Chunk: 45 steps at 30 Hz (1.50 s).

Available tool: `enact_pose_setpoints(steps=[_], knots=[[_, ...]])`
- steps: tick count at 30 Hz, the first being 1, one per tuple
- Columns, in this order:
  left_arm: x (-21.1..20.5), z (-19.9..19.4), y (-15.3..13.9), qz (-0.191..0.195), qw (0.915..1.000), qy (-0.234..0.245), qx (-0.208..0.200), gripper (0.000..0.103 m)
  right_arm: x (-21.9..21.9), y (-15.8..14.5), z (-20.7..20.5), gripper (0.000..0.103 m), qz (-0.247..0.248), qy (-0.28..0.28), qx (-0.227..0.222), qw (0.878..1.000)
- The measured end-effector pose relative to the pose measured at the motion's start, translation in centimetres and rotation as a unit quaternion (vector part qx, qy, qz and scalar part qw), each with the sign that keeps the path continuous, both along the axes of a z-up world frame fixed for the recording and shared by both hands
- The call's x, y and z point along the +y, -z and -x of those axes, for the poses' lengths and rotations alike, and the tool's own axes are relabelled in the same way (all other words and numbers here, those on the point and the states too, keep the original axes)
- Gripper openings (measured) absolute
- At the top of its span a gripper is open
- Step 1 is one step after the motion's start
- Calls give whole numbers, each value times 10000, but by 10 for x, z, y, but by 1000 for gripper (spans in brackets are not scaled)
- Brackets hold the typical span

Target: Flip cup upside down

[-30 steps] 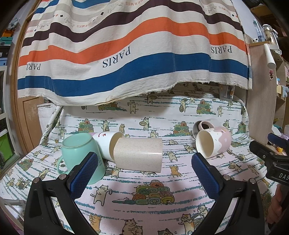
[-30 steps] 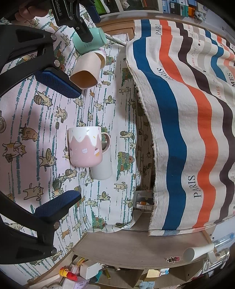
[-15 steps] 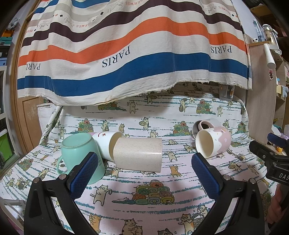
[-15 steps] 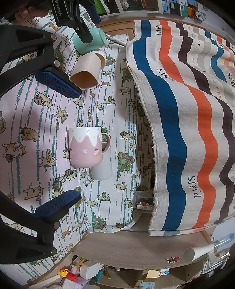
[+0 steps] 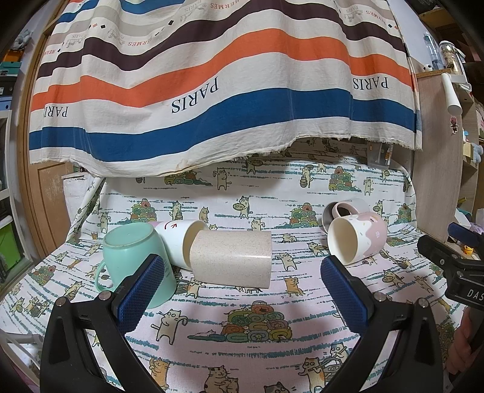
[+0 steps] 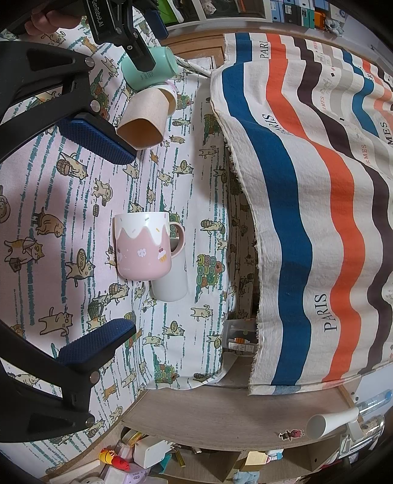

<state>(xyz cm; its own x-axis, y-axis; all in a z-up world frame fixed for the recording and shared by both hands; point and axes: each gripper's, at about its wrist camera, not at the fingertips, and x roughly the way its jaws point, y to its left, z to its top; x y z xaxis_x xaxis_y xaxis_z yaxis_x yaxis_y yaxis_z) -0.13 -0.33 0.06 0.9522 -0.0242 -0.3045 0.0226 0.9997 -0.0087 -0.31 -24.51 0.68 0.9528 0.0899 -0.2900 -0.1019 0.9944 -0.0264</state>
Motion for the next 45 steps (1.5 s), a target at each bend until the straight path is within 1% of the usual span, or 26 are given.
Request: enact_pose_setpoints(steps=[18, 20, 21, 23, 25, 26, 28, 31, 32, 33, 35, 37, 39, 41, 45], knots=[[0, 0, 0, -3, 10000, -18, -9, 103, 0, 0, 0, 103, 34, 22, -19, 10000], [0, 1, 0, 35, 10000, 59, -28, 103, 0, 0, 0, 103, 37, 29, -25, 10000], [0, 1, 0, 50, 9999, 122, -19, 103, 0, 0, 0, 103, 47, 77, -28, 10000], [1, 2, -1, 53, 9999, 144, -52, 103, -2, 0, 2, 103, 69, 401, -48, 9992], [3, 4, -2, 78, 9998, 122, -103, 103, -7, -1, 6, 103, -51, 412, -38, 9991], [4, 5, -4, 85, 9998, 105, -141, 103, -11, -4, 7, 103, -158, 325, 19, 9993], [3, 6, -8, 39, 9998, 69, -154, 103, -19, -13, 9, 103, -284, 353, 43, 9990], [3, 4, -21, 83, 9998, 132, -97, 103, -32, -34, 15, 103, -325, 906, -325, 9948], [4, 3, -29, 151, 9997, 168, -82, 103, -36, -42, 16, 103, -311, 1028, -478, 9931], [5, 3, -35, 168, 9996, 212, -77, 103, -39, -48, 15, 103, -294, 1012, -537, 9930], [5, 3, -50, 60, 9995, 239, -196, 103, -44, -62, 12, 103, -248, 894, -517, 9943], [1, 5, -64, -202, 9989, 78, -419, 103, -46, -71, 11, 103, -234, 753, -499, 9956], [-1, 6, -75, -344, 9976, -64, -598, 103, -46, -80, 9, 103, -227, 627, -492, 9966], [0, 12, -88, -318, 9952, -280, -878, 103, -46, -87, 9, 103, -209, 532, -527, 9970], [3, 22, -108, -85, 9915, -294, -1264, 103, -38, -97, 9, 103, 25, 492, -652, 9967]])
